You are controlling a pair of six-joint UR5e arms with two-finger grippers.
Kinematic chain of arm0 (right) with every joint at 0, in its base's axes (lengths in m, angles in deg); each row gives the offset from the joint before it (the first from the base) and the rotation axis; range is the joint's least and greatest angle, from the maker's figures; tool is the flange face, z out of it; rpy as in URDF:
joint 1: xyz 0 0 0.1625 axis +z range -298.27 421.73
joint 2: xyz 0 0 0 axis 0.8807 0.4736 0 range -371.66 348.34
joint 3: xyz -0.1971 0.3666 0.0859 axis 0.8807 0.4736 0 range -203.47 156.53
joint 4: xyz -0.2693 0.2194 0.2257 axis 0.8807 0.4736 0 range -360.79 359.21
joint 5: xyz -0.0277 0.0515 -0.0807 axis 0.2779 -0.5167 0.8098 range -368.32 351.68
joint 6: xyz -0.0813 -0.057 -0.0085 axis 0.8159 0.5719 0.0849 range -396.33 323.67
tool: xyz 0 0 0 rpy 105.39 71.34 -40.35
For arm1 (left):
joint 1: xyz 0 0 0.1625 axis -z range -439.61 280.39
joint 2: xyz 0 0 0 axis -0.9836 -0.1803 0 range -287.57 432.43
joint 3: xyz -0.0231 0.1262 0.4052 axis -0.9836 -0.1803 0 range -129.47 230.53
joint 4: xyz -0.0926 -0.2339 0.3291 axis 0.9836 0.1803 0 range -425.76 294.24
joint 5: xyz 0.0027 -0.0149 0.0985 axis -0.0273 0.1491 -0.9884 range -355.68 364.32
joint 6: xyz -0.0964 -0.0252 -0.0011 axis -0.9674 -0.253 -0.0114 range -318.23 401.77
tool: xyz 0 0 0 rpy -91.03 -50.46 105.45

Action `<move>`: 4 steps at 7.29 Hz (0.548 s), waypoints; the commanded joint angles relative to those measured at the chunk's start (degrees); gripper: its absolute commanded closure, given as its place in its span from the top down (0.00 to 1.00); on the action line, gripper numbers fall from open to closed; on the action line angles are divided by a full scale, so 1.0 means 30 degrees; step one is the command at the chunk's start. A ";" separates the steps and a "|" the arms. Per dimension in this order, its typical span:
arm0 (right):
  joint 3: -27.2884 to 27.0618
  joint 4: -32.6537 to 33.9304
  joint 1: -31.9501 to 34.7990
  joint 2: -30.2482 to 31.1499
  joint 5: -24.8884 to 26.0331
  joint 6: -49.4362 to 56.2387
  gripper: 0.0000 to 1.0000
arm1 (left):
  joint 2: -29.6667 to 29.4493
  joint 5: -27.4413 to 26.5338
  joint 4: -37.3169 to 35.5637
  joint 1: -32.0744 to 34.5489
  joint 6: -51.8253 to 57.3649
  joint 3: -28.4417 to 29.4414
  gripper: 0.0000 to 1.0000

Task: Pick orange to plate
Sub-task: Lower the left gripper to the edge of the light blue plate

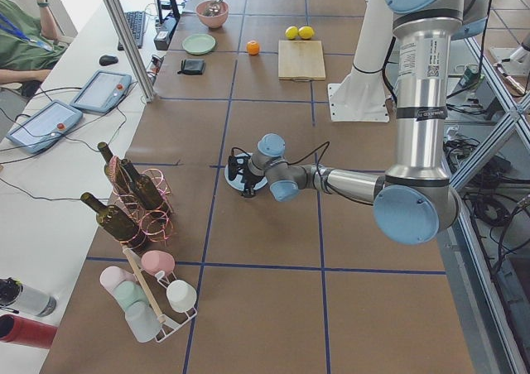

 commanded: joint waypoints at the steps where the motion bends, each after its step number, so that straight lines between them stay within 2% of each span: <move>1: 0.0012 0.0000 0.0000 0.0004 0.0000 0.0000 1.00 | 0.0016 -0.0033 -0.0031 -0.0096 0.0057 0.0007 0.00; 3: -0.0017 0.0000 0.0000 -0.0026 0.0000 0.0000 1.00 | -0.0013 0.0228 -0.0060 -0.0067 0.0262 -0.0516 0.00; 4: -0.0017 0.0000 0.0000 -0.0026 0.0000 0.0000 1.00 | -0.0071 0.0346 -0.0206 -0.0066 0.0263 -0.1420 0.00</move>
